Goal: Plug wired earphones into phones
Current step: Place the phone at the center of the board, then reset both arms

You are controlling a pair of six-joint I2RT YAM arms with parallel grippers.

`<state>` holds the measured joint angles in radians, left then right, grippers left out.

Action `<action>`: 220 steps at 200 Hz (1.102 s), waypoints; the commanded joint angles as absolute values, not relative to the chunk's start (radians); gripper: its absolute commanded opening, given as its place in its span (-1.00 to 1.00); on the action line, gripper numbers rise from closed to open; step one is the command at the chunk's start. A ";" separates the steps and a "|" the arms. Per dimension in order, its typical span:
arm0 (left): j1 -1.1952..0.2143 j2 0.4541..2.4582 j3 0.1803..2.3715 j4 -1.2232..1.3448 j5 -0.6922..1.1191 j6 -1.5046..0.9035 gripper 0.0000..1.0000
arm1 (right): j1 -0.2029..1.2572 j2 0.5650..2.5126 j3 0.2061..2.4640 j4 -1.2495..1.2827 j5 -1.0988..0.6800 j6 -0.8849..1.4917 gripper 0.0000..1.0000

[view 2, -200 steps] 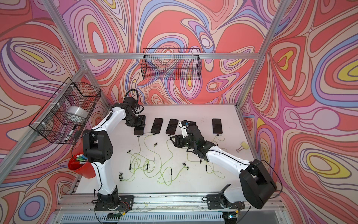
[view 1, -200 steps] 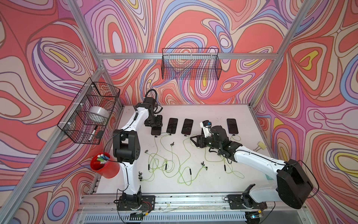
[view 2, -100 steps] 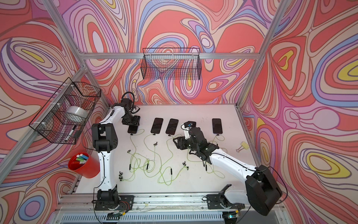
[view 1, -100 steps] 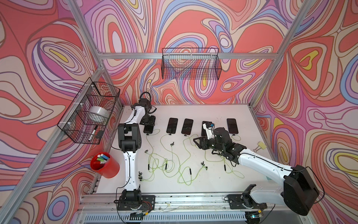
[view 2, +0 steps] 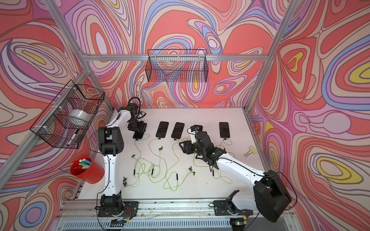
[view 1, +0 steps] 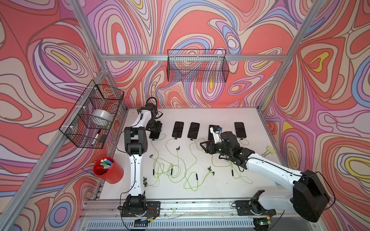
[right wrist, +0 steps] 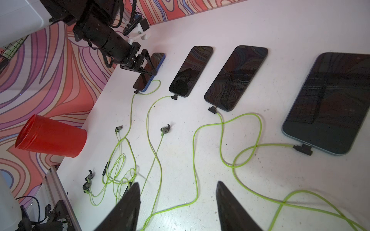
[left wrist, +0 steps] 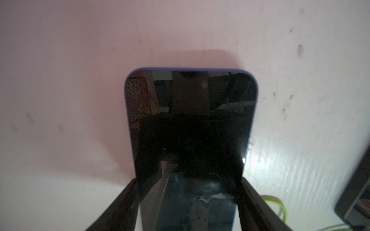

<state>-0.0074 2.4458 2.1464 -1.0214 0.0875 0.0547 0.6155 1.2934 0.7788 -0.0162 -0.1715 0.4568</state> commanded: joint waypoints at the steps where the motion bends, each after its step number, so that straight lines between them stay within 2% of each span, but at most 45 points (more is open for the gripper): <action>1: -0.011 2.475 2.148 -1.089 0.116 0.041 0.17 | 0.611 1.304 0.787 -0.022 -0.153 0.460 0.21; 17: -0.010 2.448 2.145 -1.078 0.132 0.042 0.69 | 0.611 1.299 0.794 -0.035 -0.116 0.457 0.27; 25: -0.011 2.423 2.137 -1.062 0.139 0.043 0.95 | 0.611 1.295 0.802 -0.046 -0.081 0.452 0.46; 28: -0.011 2.413 2.132 -1.055 0.137 0.040 0.99 | 0.612 1.294 0.807 -0.050 -0.061 0.448 0.52; 38: -0.011 2.365 2.109 -1.026 0.121 0.022 1.00 | 0.606 1.292 0.825 -0.074 -0.012 0.422 0.75; 55: -0.012 2.251 2.036 -0.934 0.105 0.012 0.99 | 0.589 1.306 0.871 -0.133 0.098 0.342 0.96; 76: -0.011 2.062 1.887 -0.795 0.077 -0.021 0.99 | 0.568 1.359 0.944 -0.227 0.316 0.200 0.97; 90: -0.011 1.888 1.689 -0.628 0.045 -0.083 0.99 | 0.516 1.381 0.946 -0.212 0.402 0.112 0.97; 111: -0.011 1.611 1.313 -0.312 -0.002 -0.193 0.99 | 0.394 1.397 0.885 -0.082 0.418 0.031 0.97; 128: -0.009 1.483 1.093 -0.157 -0.052 -0.232 1.00 | 0.305 1.437 0.842 0.035 0.392 0.004 0.97; 163: -0.009 1.406 0.799 0.070 -0.168 -0.243 0.99 | 0.208 1.541 0.774 0.234 0.335 -0.019 0.97; 185: -0.010 1.378 0.649 0.269 -0.167 -0.249 0.99 | 0.182 1.592 0.726 0.357 0.294 -0.003 0.97; 198: -0.006 1.384 0.620 0.328 -0.147 -0.254 0.99 | 0.176 1.622 0.705 0.418 0.284 -0.003 0.97; 220: 0.005 1.421 0.665 0.287 -0.079 -0.239 0.99 | 0.166 1.670 0.660 0.547 0.297 -0.023 0.97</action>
